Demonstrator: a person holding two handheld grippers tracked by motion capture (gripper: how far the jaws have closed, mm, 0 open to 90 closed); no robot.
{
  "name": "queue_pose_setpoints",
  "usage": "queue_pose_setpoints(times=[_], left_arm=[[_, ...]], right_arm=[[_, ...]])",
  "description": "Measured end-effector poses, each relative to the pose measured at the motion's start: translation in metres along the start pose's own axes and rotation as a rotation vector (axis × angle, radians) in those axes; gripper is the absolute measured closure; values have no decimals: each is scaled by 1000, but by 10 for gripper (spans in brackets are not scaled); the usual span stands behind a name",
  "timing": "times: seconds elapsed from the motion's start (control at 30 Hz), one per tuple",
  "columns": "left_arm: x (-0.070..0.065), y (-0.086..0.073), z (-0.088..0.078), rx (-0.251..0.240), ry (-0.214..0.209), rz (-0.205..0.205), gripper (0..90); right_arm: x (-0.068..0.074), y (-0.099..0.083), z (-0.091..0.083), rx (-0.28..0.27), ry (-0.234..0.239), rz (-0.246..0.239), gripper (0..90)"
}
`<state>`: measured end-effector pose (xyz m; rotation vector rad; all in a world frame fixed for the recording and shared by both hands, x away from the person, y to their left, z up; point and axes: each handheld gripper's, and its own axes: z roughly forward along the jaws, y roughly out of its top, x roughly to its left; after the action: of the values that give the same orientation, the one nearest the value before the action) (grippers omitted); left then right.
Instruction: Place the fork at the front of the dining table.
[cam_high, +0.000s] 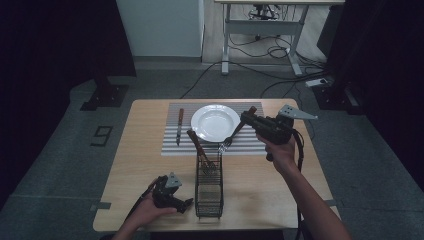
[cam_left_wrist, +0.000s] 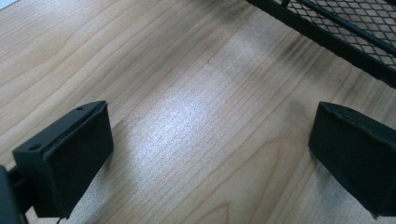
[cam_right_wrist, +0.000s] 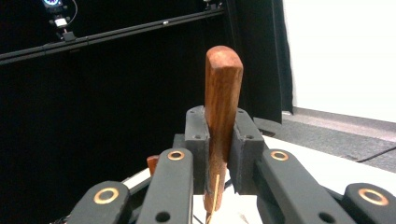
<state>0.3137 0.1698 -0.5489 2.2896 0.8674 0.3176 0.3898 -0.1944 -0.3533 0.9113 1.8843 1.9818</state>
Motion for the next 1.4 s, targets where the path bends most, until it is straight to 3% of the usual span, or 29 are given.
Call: queue_pose_setpoints(times=[0.33, 1.13, 1.4], left_arm=[[0, 0, 0, 1, 0, 2, 0], [0, 0, 0, 1, 0, 1, 0], [0, 0, 0, 2, -1, 2, 0]], right_arm=[[-10, 4, -11, -12, -50, -5, 799], [-38, -18, -3, 87, -159, 0, 800], [-46, -23, 0, 112, -204, -19, 800]])
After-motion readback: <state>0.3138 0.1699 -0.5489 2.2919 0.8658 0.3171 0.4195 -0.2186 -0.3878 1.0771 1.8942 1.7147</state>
